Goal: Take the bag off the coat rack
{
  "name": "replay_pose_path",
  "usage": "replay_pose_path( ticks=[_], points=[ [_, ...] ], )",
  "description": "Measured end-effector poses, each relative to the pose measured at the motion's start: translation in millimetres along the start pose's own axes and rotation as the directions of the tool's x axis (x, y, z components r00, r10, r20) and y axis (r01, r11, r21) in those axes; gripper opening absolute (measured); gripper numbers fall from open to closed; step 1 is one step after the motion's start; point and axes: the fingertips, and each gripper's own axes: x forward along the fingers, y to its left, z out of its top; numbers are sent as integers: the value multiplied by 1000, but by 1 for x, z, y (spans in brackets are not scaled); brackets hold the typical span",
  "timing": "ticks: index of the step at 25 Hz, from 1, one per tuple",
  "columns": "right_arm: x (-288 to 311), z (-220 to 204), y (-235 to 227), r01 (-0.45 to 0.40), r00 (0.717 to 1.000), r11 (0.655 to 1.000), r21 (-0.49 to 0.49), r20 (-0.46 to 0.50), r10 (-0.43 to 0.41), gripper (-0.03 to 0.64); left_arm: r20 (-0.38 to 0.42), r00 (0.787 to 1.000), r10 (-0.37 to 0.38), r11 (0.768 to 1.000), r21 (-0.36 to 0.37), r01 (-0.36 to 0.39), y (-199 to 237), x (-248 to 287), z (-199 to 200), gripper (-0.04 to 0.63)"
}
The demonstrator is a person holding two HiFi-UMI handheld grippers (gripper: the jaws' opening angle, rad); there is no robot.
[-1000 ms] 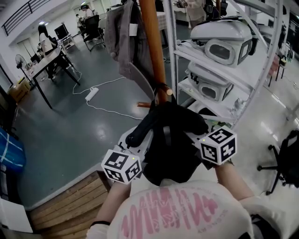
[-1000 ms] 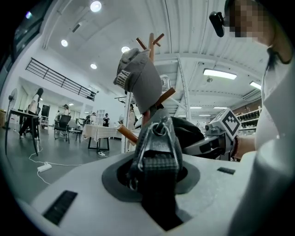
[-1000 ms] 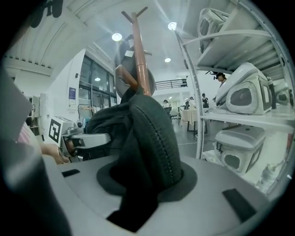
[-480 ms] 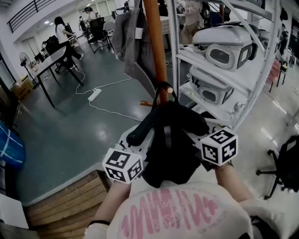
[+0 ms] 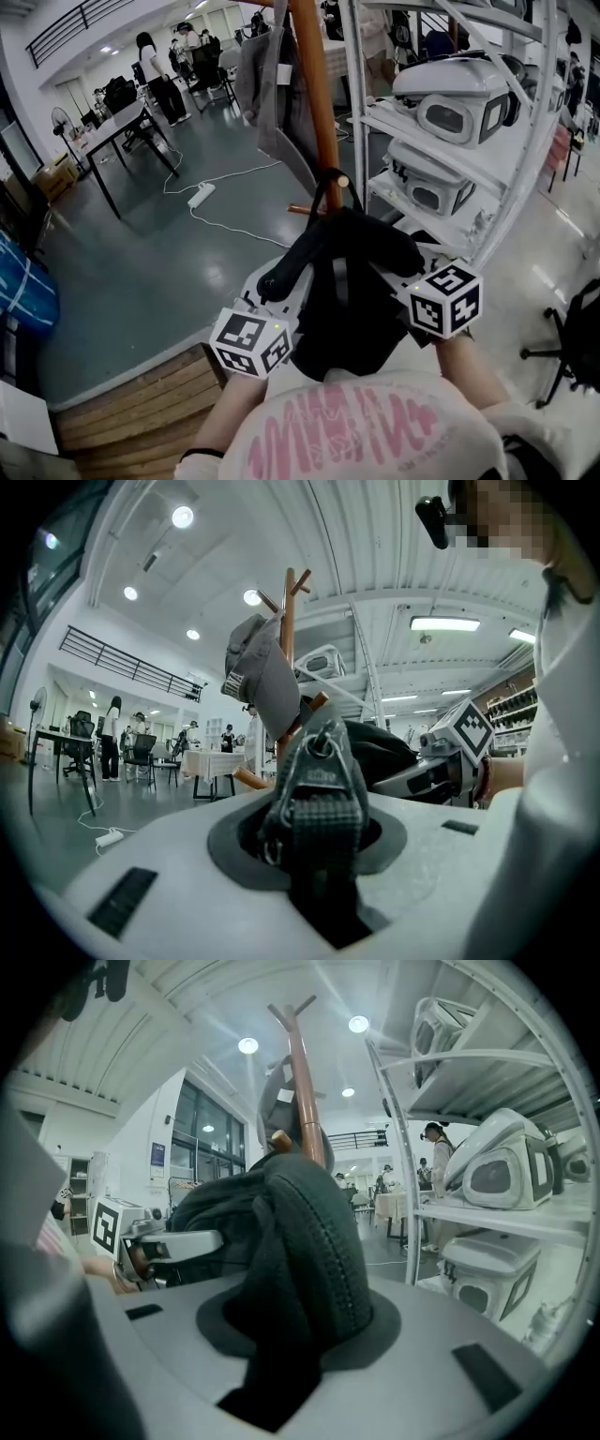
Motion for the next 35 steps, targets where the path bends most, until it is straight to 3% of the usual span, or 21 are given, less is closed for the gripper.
replay_pose_path(
  ticks=[10, 26, 35],
  points=[
    [-11, 8, 12, 9, 1000, 1000, 14, 27, -9, 132, 21, 1000, 1, 999, 39, -1, -7, -13, 16, 103],
    [-46, 8, 39, 45, 999, 999, -3, 30, -45, 132, 38, 998, -57, 998, 26, 56, -34, -46, 24, 103],
    [-73, -4, 75, 72, 997, 997, -7, 11, -72, 133, 49, 994, -100, 995, -22, 101, -54, -86, 21, 103]
  ],
)
